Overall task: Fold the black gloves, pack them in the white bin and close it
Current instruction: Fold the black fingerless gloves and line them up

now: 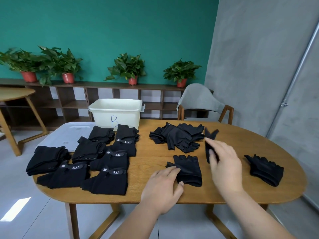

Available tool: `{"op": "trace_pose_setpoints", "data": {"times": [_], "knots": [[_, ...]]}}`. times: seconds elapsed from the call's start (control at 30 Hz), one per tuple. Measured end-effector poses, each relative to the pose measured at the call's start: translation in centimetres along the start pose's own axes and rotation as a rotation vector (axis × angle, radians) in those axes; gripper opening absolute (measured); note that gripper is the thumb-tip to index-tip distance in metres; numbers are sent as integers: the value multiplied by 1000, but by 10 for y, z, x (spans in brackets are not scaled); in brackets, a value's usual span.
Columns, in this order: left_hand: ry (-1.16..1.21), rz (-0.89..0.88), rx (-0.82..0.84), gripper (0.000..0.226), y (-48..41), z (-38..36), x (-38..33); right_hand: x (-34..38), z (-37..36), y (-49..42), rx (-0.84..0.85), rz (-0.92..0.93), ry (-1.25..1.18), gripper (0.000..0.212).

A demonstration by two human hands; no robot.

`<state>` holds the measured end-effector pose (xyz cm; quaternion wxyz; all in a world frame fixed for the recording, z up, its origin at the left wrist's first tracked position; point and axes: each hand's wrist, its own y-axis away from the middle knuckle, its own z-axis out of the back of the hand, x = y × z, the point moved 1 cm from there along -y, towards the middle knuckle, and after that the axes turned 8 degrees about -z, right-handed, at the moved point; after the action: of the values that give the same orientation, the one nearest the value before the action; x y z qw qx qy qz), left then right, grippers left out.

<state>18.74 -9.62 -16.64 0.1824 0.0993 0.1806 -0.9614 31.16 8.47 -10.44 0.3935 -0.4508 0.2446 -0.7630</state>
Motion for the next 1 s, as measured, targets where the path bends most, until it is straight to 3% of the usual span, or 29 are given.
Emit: {"op": "trace_pose_setpoints", "data": {"times": [0.1, 0.2, 0.3, 0.43, 0.63, 0.8, 1.0], "knots": [[-13, -8, 3, 61, -1, 0, -1, 3, -22, 8, 300, 290, 155, 60], [-33, -16, -5, 60, -1, 0, -1, -5, -41, 29, 618, 298, 218, 65], [-36, -8, -17, 60, -1, -4, 1, -17, -39, 42, 510, 175, 73, 55], [-18, 20, -39, 59, -1, -8, 2, -26, -40, 51, 398, 115, 82, 38], [-42, 13, -45, 59, -1, -6, 2, -7, -32, 44, 179, 139, 136, 40], [-47, 13, -48, 60, -1, -7, 2, -16, -49, 56, 353, 205, 226, 43], [61, 72, -91, 53, -1, -3, 2, -9, -38, 48, 494, 195, 165, 28]]}}
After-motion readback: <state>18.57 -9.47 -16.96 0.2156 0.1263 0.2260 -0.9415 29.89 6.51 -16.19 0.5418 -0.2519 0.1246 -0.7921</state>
